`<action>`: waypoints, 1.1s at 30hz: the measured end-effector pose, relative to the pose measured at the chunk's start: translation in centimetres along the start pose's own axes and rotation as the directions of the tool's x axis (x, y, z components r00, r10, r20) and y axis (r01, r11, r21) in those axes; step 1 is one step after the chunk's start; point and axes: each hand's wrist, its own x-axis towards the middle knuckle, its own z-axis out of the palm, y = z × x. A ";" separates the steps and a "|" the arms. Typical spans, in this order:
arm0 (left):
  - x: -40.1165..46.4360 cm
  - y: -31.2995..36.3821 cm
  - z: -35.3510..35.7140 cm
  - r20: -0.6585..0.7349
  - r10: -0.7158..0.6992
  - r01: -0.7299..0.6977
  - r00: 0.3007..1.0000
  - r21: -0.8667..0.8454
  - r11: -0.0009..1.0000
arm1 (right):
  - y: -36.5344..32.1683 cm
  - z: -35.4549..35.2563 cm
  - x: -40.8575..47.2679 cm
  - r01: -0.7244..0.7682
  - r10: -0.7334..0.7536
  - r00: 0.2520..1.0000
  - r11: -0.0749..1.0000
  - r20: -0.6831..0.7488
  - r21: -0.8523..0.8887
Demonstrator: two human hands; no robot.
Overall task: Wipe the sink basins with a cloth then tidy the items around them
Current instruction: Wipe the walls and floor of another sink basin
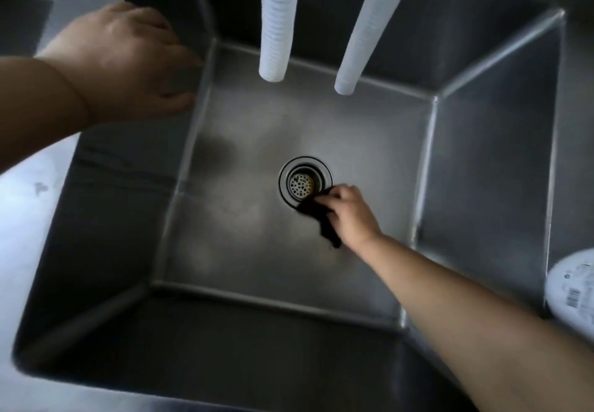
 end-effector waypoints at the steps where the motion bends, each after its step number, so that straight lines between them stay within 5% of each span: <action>1: 0.1 0.1 -0.1 0.012 0.049 -0.049 0.999 0.015 0.999 | 0.2 -0.6 0.8 -0.042 0.042 0.999 0.999 -0.035 0.010; 4: 0.2 1.0 -0.1 0.038 0.196 -0.197 0.980 0.025 0.980 | 0.3 -1.4 1.6 -0.106 0.106 0.993 0.994 -0.042 0.009; 11: -0.2 8.8 4.0 0.275 0.245 -0.189 0.930 -0.214 0.958 | -0.4 1.4 -4.0 -0.004 0.009 0.983 1.000 0.184 -0.028; 17: -0.1 16.5 7.4 0.584 0.198 -0.050 0.787 -0.259 0.964 | -1.1 2.6 -8.2 0.281 -0.197 0.855 0.954 0.480 -0.109; 25: 0.2 20.4 9.7 0.711 0.067 0.058 0.700 -0.151 0.987 | 0.6 0.8 -8.5 0.550 -0.363 0.693 0.824 0.623 -0.132; 31: -0.1 20.5 10.1 0.800 0.049 0.074 0.598 -0.117 0.990 | 2.8 0.2 -6.7 0.430 -0.316 0.799 0.895 0.511 -0.119; 33: 0.1 20.4 10.0 0.803 0.061 0.078 0.593 -0.133 0.988 | 2.4 -1.0 -5.2 0.267 -0.198 0.873 0.959 0.446 -0.097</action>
